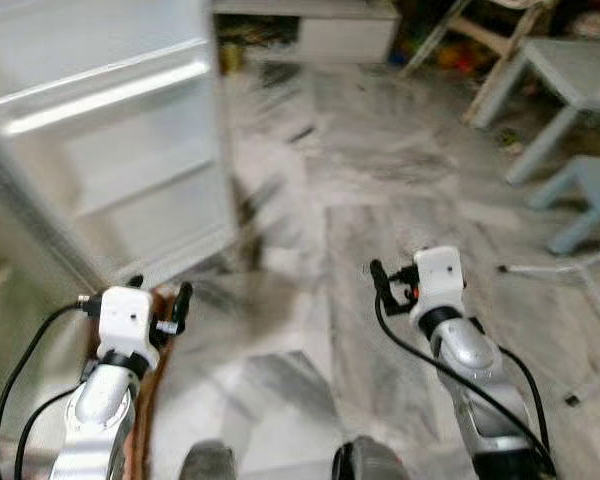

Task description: Restocking fridge

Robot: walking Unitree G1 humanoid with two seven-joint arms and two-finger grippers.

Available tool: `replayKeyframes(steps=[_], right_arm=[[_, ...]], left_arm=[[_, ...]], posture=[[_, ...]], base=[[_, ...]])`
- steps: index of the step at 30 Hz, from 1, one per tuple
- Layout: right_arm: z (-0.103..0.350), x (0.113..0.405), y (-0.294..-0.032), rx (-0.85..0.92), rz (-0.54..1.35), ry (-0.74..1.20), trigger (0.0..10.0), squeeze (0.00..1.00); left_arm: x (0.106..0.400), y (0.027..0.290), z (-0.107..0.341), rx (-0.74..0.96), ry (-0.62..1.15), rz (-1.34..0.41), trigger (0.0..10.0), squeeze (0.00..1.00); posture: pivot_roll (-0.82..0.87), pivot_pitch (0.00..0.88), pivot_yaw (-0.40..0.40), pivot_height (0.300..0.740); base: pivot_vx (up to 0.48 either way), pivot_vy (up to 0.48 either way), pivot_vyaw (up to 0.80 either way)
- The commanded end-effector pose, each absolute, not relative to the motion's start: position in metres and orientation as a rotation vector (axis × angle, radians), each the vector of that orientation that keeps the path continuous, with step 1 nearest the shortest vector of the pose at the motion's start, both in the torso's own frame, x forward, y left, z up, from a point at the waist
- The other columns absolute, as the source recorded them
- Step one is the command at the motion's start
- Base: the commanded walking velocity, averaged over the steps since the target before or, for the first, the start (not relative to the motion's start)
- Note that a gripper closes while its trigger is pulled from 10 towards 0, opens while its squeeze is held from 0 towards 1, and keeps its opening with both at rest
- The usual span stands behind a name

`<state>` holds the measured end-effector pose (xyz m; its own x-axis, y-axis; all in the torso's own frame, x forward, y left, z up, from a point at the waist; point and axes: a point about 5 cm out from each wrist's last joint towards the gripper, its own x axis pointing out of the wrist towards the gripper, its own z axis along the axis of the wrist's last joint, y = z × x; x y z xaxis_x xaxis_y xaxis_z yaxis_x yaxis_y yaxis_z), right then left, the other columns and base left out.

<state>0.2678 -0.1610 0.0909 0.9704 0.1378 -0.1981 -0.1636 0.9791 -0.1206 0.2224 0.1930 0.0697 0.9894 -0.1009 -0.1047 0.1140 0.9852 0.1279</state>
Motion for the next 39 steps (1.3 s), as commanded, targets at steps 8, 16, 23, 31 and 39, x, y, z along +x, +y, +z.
replayKeyframes(steps=[8, 16, 23, 31, 39], right_arm=[[0.093, 0.27, -0.165, -0.138, 0.094, 0.158, 10.0, 0.0], [0.098, 0.274, -0.162, -0.105, 0.102, 0.109, 10.0, 0.0], [0.102, 0.276, -0.163, -0.112, 0.083, 0.082, 10.0, 0.0], [0.097, 0.273, -0.171, -0.1, -0.039, 0.072, 10.0, 0.0], [0.1, 0.275, -0.174, -0.092, -0.07, 0.05, 10.0, 0.0]], left_arm=[[0.229, 0.186, 0.075, 0.152, 0.079, -0.117, 10.0, 0.0], [0.234, 0.187, 0.075, 0.158, 0.084, -0.105, 10.0, 0.0], [0.237, 0.186, 0.076, 0.163, 0.077, -0.11, 10.0, 0.0], [0.234, 0.185, 0.067, 0.152, 0.106, -0.119, 10.0, 0.0], [0.244, 0.176, 0.071, 0.159, 0.086, -0.164, 10.0, 0.0]], posture=[[0.1, 0.074, -0.018, 0.74], [0.1, 0.055, -0.003, 0.74], [0.1, 0.04, 0.011, 0.74], [0.07, 0.04, 0.035, 0.74], [0.07, 0.041, 0.031, 0.74]], base=[[0.295, -0.274, -0.8], [0.467, 0.0, -0.1], [0.48, 0.0, 0.0], [0.48, 0.0, 0.0], [0.476, 0.0, 0.0]])
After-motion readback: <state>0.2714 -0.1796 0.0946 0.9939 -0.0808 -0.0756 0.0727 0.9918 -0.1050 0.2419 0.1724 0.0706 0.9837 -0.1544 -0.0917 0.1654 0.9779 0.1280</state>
